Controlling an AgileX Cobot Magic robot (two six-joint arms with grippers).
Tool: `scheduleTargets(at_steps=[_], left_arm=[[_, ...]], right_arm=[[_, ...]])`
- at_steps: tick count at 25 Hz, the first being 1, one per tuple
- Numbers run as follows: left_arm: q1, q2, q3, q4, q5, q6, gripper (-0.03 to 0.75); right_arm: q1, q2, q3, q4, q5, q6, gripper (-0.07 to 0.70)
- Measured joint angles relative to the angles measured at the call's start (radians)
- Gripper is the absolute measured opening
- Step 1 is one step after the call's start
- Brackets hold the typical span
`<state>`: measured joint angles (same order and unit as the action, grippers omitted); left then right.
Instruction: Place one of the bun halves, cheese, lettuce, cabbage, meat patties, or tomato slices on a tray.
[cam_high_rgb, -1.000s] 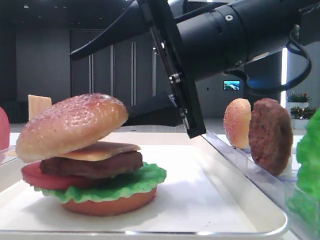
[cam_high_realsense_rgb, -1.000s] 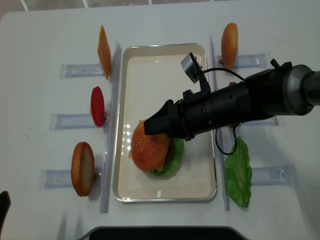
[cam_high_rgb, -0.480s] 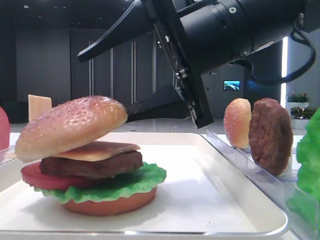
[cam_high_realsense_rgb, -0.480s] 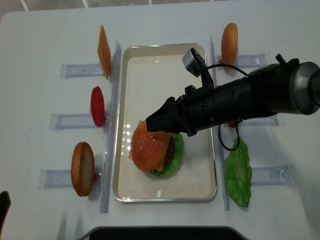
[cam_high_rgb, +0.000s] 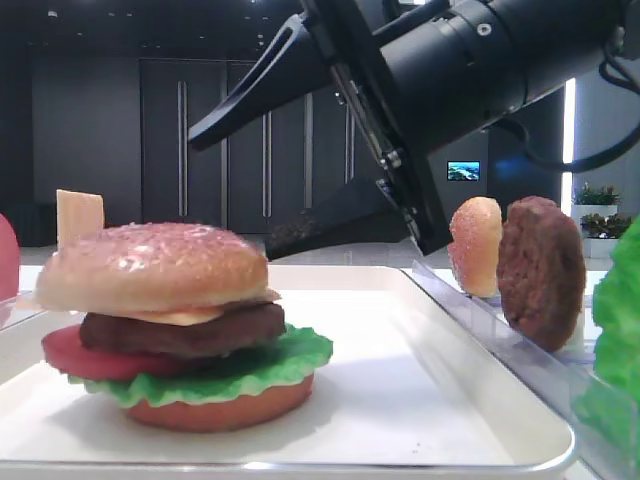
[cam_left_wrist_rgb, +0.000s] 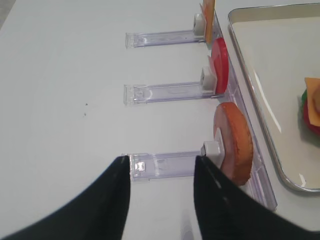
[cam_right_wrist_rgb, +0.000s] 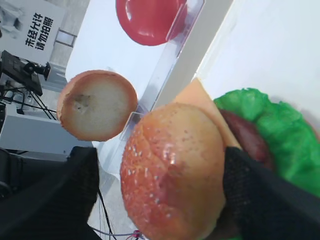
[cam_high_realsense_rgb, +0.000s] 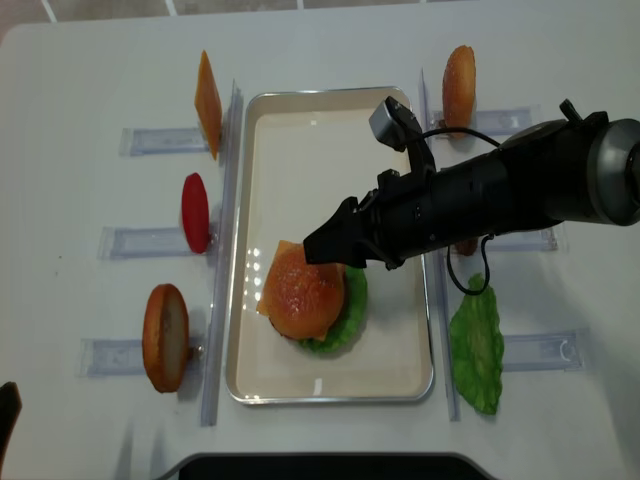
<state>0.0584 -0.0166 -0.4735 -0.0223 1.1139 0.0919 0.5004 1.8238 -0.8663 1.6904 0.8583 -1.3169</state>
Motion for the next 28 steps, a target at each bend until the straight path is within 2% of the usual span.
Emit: scheduleTargets(at_steps=[12,23,28], left_arm=[[0.000,0.000,0.000,0.000,0.000,0.000,0.327],[0.000,0.000,0.000,0.000,0.000,0.000,0.327],[0.000,0.000,0.000,0.000,0.000,0.000,0.327]], right_arm=[[-0.013,-0.049,0.000,-0.025,-0.032,0.000,0.497],[-0.013,-0.066,0.000,-0.058,-0.037,0.000,0.497],[-0.013,-0.123,0.000,-0.161,-0.099,0.052,0.496]])
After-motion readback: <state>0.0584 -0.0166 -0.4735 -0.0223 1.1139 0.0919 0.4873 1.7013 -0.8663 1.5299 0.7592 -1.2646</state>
